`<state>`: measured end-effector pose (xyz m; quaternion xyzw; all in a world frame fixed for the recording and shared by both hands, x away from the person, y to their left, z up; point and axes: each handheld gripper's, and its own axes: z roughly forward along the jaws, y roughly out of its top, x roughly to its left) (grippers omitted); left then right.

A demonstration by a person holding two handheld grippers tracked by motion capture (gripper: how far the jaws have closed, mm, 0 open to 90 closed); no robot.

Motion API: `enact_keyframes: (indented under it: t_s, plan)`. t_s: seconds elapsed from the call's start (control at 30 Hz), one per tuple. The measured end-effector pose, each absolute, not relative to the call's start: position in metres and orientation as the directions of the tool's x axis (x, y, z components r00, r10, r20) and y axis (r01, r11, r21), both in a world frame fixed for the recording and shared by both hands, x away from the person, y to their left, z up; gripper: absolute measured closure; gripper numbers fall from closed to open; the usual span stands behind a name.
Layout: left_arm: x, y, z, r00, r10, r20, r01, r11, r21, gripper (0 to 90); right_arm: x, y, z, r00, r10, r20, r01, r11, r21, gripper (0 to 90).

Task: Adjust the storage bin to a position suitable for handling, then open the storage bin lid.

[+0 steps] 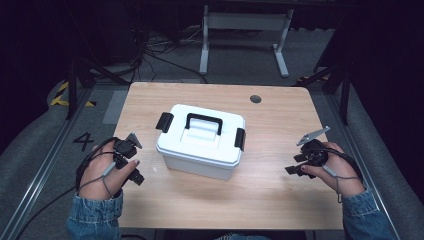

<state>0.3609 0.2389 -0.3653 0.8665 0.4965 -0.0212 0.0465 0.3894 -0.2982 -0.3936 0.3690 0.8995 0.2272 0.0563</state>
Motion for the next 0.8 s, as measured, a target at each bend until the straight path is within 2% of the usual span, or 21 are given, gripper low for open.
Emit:
enact_keyframes:
  t_s: [0.47, 0.8]
  plan:
    - [0.359, 0.238, -0.362, 0.515, 0.853, -0.091, 0.857, -0.51, 0.068, 20.4, 0.401, -0.253, -0.337, -0.817, 0.575, 0.03, 0.511, 0.699, 0.5, 37.8]
    - [0.352, 0.243, -0.361, 0.521, 0.849, -0.09, 0.854, -0.515, 0.079, 20.4, 0.416, -0.217, -0.307, -0.857, 0.514, 0.034, 0.448, 0.711, 0.542, 38.7]
